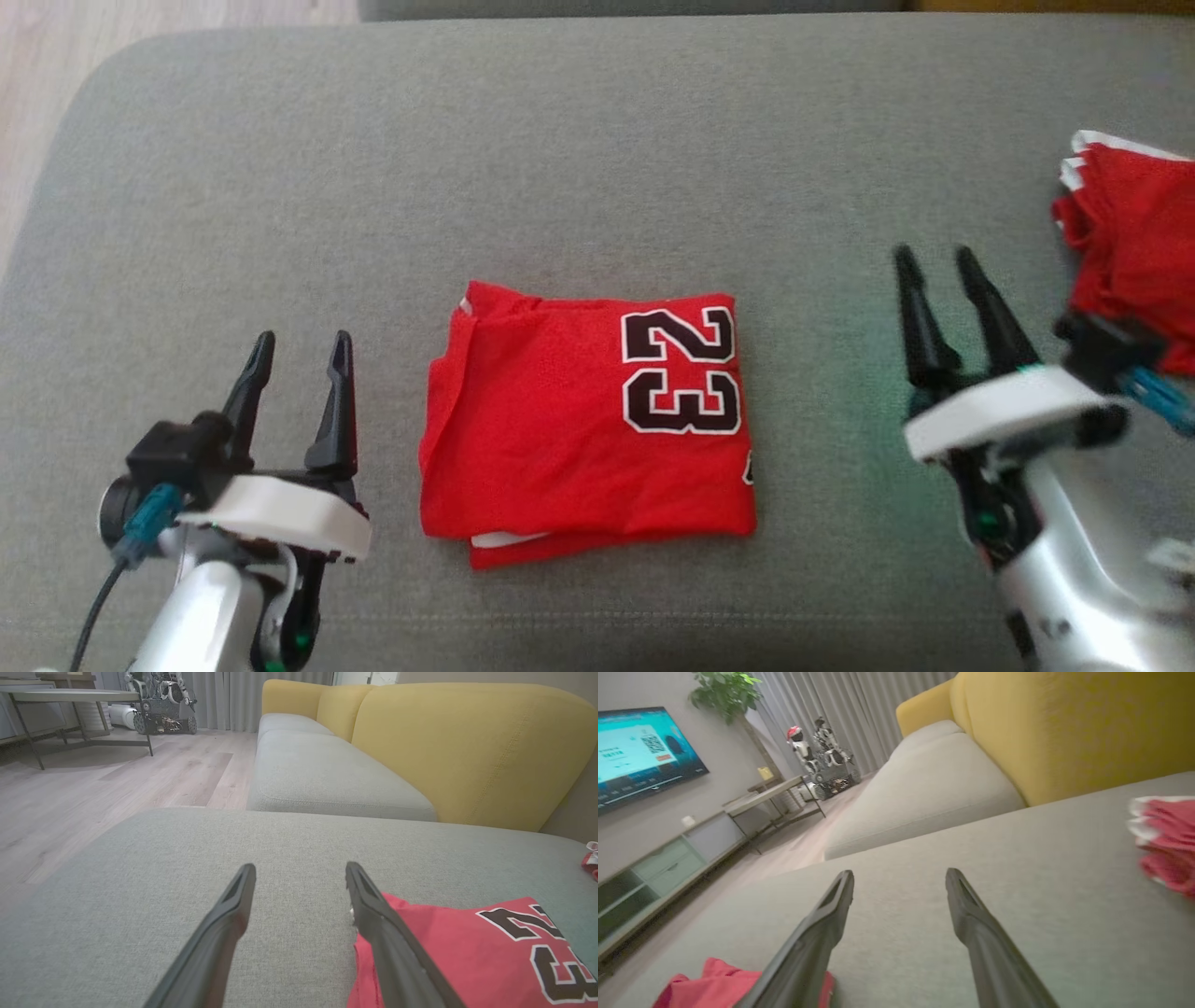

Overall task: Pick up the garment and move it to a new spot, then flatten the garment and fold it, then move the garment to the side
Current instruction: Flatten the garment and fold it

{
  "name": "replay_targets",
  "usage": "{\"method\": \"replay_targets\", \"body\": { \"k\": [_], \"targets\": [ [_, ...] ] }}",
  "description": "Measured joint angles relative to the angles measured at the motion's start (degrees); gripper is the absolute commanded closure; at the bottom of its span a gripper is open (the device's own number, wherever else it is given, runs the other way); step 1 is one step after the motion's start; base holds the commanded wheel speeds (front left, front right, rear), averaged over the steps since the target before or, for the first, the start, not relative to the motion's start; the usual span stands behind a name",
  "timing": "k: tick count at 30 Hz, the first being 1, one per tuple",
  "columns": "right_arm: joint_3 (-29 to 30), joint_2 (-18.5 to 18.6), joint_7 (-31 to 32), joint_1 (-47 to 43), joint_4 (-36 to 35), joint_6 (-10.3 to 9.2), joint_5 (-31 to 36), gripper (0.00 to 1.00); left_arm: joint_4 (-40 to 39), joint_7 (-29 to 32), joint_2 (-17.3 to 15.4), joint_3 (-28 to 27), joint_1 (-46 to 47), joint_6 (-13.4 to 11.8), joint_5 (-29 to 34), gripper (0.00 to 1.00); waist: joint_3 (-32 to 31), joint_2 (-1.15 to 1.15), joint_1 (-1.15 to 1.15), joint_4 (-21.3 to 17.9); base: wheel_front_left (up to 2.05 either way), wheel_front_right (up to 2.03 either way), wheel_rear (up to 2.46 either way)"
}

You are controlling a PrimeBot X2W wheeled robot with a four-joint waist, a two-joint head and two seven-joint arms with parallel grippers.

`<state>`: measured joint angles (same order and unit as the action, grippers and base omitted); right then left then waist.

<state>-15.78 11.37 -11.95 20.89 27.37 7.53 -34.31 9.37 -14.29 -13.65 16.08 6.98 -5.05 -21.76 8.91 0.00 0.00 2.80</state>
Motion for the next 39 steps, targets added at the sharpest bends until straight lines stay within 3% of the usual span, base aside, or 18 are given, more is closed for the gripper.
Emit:
{"method": "replay_targets", "body": {
  "k": [7,11,16,28,39],
  "targets": [
    [10.4,-1.0,4.6,-8.9,-11.9,0.0,12.0,0.0,-0.9,0.4,-1.2,-0.5,-1.8,-0.5,-0.2,0.0,-1.3,0.0,0.0,-1.3,0.0,0.0,0.0],
    [12.7,-4.0,8.2,-12.9,-19.4,0.0,18.0,0.0,-1.6,0.6,-1.8,-0.6,-3.2,-0.6,-0.6,0.0,-2.2,0.0,0.0,-1.5,0.0,0.0,0.0],
    [14.3,-5.7,11.6,-17.9,-25.5,0.0,20.8,0.0,-2.7,1.2,-2.2,-0.7,-5.8,-1.6,-0.6,0.0,-3.8,0.0,0.0,-1.9,0.0,0.0,0.0],
    [14.5,-6.7,13.7,-25.6,-29.3,0.0,22.6,0.0,-3.8,2.0,-2.6,0.6,-10.9,-1.9,-0.6,0.0,-8.4,0.0,0.0,-2.2,0.0,0.0,0.0],
    [14.5,-6.8,14.6,-27.4,-30.9,0.0,22.8,0.0,-4.6,2.6,-3.1,0.7,-11.6,-2.6,-0.6,0.0,-10.4,0.0,0.0,-2.7,0.0,0.0,0.0]
  ]
}}
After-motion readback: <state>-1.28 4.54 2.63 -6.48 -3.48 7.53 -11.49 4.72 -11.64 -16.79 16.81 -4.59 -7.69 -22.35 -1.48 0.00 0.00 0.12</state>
